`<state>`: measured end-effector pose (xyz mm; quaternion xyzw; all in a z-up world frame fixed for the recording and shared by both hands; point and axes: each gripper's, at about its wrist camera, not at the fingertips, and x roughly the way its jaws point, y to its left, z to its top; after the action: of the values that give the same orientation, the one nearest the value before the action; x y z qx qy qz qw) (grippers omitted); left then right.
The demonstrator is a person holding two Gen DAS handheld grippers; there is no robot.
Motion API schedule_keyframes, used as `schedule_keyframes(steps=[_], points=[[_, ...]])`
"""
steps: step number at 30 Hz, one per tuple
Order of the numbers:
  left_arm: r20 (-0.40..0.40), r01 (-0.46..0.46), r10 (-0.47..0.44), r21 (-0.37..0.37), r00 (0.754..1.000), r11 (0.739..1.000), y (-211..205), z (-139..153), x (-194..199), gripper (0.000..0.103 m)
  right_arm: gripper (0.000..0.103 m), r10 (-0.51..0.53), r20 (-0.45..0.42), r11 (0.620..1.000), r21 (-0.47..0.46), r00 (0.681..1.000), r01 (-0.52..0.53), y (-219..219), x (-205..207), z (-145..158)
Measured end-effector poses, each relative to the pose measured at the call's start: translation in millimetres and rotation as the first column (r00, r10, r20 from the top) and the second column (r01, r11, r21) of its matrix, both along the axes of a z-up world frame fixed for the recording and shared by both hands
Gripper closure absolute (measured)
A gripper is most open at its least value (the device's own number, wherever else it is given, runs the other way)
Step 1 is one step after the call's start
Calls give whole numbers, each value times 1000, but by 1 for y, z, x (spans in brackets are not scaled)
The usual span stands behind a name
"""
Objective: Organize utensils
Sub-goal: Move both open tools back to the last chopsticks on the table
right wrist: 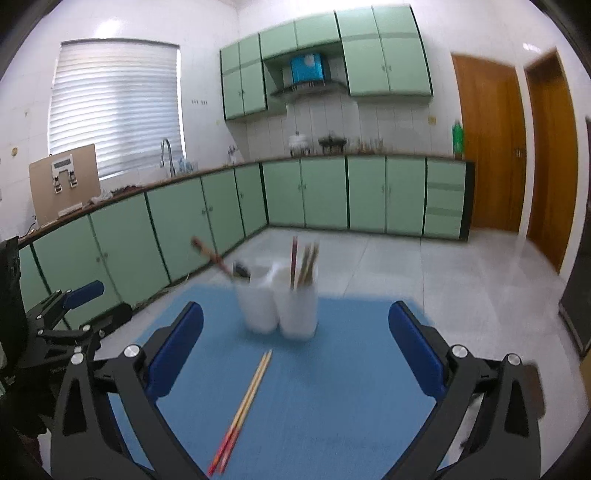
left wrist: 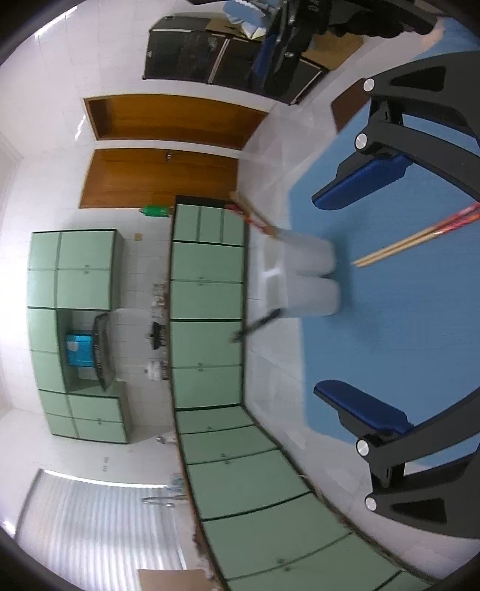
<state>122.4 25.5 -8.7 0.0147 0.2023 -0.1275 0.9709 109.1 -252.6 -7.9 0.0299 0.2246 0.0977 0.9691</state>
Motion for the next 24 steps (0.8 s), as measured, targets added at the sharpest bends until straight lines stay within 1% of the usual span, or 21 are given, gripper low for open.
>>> schedule_keyframes(steps=[4,5,8,10,13,19,24], points=[[-75,-8,9,21,997,1000,0,-33,-11,11,6,-14,-96,1000,13,995,16,4,-16,-41],[-104,-11,15,31,994,999,0,-44,-13,11,6,-16,-128,1000,21,992,19,5,-18,-54],[-154,-20,28,51,988,998,0,-70,-19,11,6,-37,-198,999,21,980,42,7,-23,-82],[-185,-27,41,77,982,997,-1,-86,-20,11,6,-47,-229,999,14,972,51,9,-28,-98],[-235,-27,46,85,971,996,0,-106,-21,11,6,-48,-273,999,4,961,51,12,-29,-118],[-307,-24,58,112,950,993,0,-131,-23,11,6,-37,-357,999,-6,933,37,30,-31,-148],[-347,-38,74,109,935,993,7,-139,-24,11,6,-8,-394,999,-32,919,-5,51,-32,-161]])
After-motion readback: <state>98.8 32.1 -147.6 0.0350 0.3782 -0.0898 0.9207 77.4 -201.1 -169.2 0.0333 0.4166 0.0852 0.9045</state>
